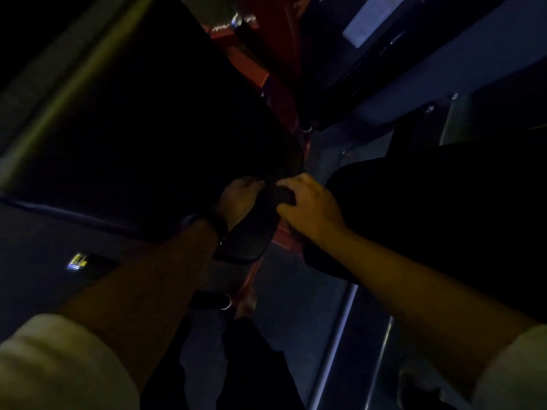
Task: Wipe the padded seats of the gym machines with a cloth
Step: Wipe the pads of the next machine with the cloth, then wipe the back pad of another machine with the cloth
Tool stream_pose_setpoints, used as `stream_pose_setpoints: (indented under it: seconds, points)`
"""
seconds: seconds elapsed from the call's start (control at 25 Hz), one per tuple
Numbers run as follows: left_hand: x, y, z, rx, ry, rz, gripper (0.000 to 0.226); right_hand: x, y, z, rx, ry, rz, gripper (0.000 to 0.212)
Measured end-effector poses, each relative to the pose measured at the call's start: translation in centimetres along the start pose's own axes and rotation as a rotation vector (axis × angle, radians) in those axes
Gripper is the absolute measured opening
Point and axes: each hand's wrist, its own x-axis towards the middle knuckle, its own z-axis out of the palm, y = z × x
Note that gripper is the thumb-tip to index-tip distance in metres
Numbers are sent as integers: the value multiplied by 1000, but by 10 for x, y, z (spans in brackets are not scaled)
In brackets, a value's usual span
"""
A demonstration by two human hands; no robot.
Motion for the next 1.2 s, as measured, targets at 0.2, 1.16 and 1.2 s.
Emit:
stream_pose_setpoints:
  seconds: [0.2, 1.16, 1.2]
  points:
    - [-70, 59, -11, -612, -7, 54, 81, -29, -47, -29, 373, 379, -168, 61]
    - [-512, 140, -124, -585, 1041, 884, 32, -254, -361, -168, 1115, -342, -844, 76]
    - [-529, 131, -133, -586, 1077, 876, 32, -263, -381, -161, 1104, -403, -845, 79]
